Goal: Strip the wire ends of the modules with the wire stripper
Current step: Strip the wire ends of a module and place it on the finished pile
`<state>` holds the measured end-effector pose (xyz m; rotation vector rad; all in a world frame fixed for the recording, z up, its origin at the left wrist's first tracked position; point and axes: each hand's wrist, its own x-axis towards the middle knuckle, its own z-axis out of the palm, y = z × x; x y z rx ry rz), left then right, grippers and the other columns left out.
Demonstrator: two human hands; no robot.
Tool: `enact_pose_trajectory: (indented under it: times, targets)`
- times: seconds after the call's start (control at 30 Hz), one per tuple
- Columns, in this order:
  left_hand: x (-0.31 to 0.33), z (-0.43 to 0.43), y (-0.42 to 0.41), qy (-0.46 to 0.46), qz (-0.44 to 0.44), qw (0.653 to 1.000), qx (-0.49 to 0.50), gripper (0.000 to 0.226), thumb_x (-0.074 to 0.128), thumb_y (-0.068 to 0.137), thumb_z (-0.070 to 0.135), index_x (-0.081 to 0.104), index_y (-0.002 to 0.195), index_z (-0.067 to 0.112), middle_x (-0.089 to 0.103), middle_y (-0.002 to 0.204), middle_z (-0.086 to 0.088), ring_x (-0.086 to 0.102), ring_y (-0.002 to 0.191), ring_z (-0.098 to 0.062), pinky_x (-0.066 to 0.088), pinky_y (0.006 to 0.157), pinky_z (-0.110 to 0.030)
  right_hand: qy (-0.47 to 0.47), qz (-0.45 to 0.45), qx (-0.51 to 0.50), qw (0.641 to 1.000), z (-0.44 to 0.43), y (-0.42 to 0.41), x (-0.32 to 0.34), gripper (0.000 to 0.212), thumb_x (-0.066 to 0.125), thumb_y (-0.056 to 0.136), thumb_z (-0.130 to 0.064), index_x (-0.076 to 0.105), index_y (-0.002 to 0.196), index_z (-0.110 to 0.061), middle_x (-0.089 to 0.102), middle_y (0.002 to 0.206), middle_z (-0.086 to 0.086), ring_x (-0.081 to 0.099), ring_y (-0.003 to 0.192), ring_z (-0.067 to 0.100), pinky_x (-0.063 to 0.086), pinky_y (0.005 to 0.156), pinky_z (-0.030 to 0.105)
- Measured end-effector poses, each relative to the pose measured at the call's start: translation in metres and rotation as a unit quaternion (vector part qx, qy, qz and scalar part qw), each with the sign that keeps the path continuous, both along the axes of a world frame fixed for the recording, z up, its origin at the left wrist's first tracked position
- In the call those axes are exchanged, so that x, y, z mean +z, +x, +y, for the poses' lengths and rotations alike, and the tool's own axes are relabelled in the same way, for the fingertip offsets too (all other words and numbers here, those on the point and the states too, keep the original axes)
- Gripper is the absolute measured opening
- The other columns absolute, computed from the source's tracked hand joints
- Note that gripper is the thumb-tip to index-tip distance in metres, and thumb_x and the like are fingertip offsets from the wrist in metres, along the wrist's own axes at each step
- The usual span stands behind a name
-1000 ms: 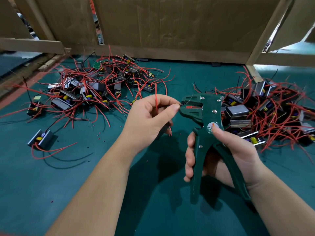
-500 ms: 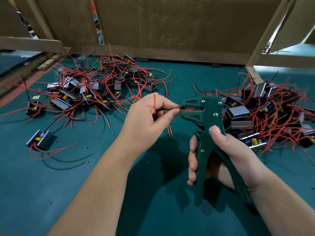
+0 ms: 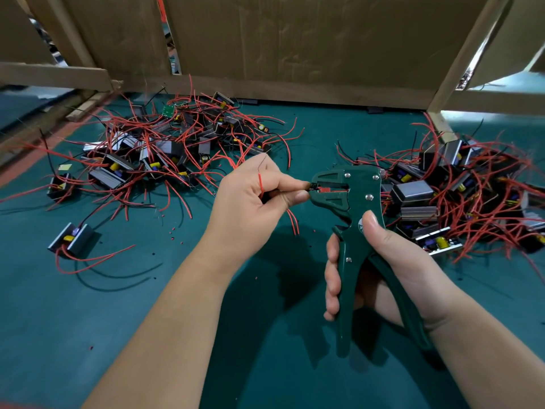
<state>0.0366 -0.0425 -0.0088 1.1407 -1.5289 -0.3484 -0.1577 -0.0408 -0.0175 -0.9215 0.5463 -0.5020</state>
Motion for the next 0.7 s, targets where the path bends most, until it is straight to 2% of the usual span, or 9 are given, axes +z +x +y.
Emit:
enact_pose_trajectory:
  times: [0.1, 0.2, 0.33, 0.4, 0.43, 0.53, 0.57, 0.63, 0.7]
  targets:
    - [0.001, 0.000, 0.000, 0.000, 0.007, 1.000, 0.002, 0.022, 0.073, 0.076, 0.013, 0.069, 0.089, 0.030, 0.050, 0.070, -0.013, 0.045, 0.064, -0.018, 0.035, 0.058, -0.030, -0.004, 0.008, -0.007, 1.000, 0.001, 0.000, 0.000, 0.060, 0.075, 0.064, -0.064, 0.063, 0.081, -0.008, 0.058, 0.067, 0.021, 0.061, 0.058, 0.034, 0.053, 0.061, 0.047]
    - [0.000, 0.000, -0.001, 0.003, 0.013, 1.000, 0.005, 0.021, 0.074, 0.076, 0.015, 0.069, 0.090, 0.030, 0.050, 0.070, -0.014, 0.045, 0.064, -0.021, 0.035, 0.058, -0.034, -0.003, 0.017, -0.018, 1.000, 0.002, 0.000, 0.002, 0.060, 0.076, 0.063, -0.063, 0.063, 0.080, -0.007, 0.057, 0.066, 0.022, 0.060, 0.056, 0.033, 0.053, 0.059, 0.045]
    - [-0.002, 0.000, -0.002, 0.015, -0.003, 1.000, 0.003, 0.025, 0.072, 0.077, 0.021, 0.068, 0.101, 0.029, 0.048, 0.069, -0.002, 0.045, 0.064, -0.008, 0.038, 0.061, -0.023, 0.008, 0.039, -0.066, 0.997, 0.006, 0.005, 0.003, 0.055, 0.067, 0.066, -0.063, 0.062, 0.073, -0.009, 0.054, 0.062, 0.021, 0.057, 0.051, 0.032, 0.051, 0.054, 0.043]
    - [-0.003, 0.000, -0.004, 0.086, 0.022, 0.995, -0.042, 0.039, 0.067, 0.080, 0.025, 0.056, 0.116, 0.034, 0.044, 0.073, 0.005, 0.044, 0.066, -0.005, 0.039, 0.064, -0.019, 0.017, 0.048, -0.089, 0.995, 0.008, 0.008, 0.004, 0.053, 0.063, 0.063, -0.062, 0.061, 0.071, -0.010, 0.053, 0.060, 0.020, 0.056, 0.050, 0.032, 0.050, 0.051, 0.043]
    - [-0.003, 0.001, -0.007, 0.129, 0.060, 0.987, -0.067, 0.039, 0.063, 0.082, 0.026, 0.047, 0.116, 0.036, 0.046, 0.074, 0.005, 0.045, 0.065, -0.006, 0.040, 0.063, -0.019, 0.020, 0.052, -0.099, 0.994, 0.008, 0.009, 0.004, 0.054, 0.063, 0.062, -0.063, 0.060, 0.070, -0.010, 0.053, 0.060, 0.020, 0.055, 0.049, 0.032, 0.050, 0.050, 0.042]
    - [0.001, -0.001, -0.012, 0.238, 0.257, 0.928, -0.124, 0.007, 0.041, 0.092, 0.019, 0.036, 0.092, 0.024, 0.058, 0.066, 0.004, 0.053, 0.061, -0.009, 0.043, 0.061, -0.024, 0.028, 0.068, -0.130, 0.989, 0.008, 0.010, 0.004, 0.054, 0.064, 0.061, -0.064, 0.058, 0.065, -0.010, 0.050, 0.056, 0.018, 0.052, 0.045, 0.030, 0.048, 0.047, 0.040]
    - [0.003, -0.001, -0.011, 0.255, 0.303, 0.906, -0.152, 0.006, 0.036, 0.092, 0.019, 0.034, 0.086, 0.020, 0.061, 0.063, 0.003, 0.055, 0.062, -0.011, 0.043, 0.060, -0.025, 0.028, 0.074, -0.143, 0.987, 0.008, 0.010, 0.004, 0.055, 0.066, 0.062, -0.064, 0.056, 0.062, -0.010, 0.048, 0.054, 0.016, 0.050, 0.042, 0.028, 0.047, 0.045, 0.037]
    - [0.005, 0.000, -0.008, 0.264, 0.286, 0.903, -0.183, 0.013, 0.033, 0.091, 0.025, 0.036, 0.081, 0.018, 0.063, 0.066, -0.002, 0.055, 0.065, -0.015, 0.043, 0.058, -0.025, 0.028, 0.077, -0.158, 0.984, 0.005, 0.009, 0.004, 0.055, 0.063, 0.068, -0.065, 0.052, 0.057, -0.012, 0.044, 0.049, 0.012, 0.044, 0.037, 0.024, 0.043, 0.042, 0.031]
    - [0.003, 0.004, -0.007, 0.243, 0.202, 0.932, -0.179, 0.026, 0.031, 0.099, 0.024, 0.045, 0.079, 0.016, 0.064, 0.070, -0.003, 0.055, 0.067, -0.013, 0.042, 0.061, -0.023, 0.035, 0.041, -0.146, 0.988, 0.003, 0.007, 0.006, 0.054, 0.052, 0.071, -0.065, 0.054, 0.059, -0.013, 0.045, 0.050, 0.010, 0.044, 0.037, 0.024, 0.044, 0.041, 0.032]
